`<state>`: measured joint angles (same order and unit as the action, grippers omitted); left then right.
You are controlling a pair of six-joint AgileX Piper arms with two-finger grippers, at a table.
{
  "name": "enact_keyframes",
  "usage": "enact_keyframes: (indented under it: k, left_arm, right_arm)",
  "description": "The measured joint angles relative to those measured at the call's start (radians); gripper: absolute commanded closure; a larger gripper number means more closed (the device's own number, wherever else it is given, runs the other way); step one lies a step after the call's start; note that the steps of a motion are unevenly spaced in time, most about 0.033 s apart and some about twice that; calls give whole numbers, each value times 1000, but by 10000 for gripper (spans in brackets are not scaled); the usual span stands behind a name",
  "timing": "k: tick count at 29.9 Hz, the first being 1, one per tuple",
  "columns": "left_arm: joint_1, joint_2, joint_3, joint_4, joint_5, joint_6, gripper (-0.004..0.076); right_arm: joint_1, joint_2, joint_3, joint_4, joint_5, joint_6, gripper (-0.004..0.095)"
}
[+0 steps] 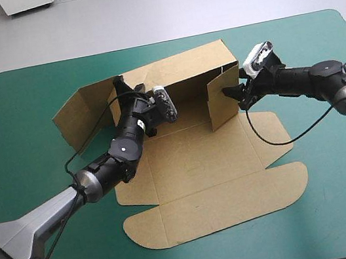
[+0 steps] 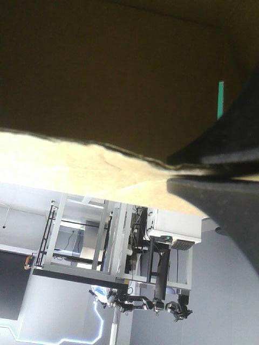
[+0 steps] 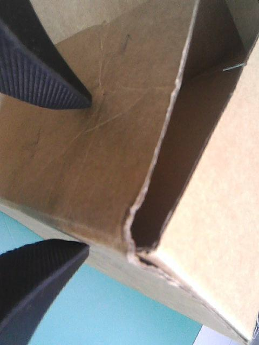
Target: Fold the box
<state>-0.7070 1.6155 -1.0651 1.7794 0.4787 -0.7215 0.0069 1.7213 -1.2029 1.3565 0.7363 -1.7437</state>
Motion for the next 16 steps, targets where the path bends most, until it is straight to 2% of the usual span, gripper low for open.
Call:
enact_keyframes:
  k: [9, 16]
  left_arm:
    - [0, 3, -22, -13, 0, -2, 734]
    - [0, 5, -29, -23, -6, -4, 734]
  right_arm:
    - [7, 4, 0, 51, -61, -6, 279]
    - [7, 56, -4, 114, -66, -6, 279]
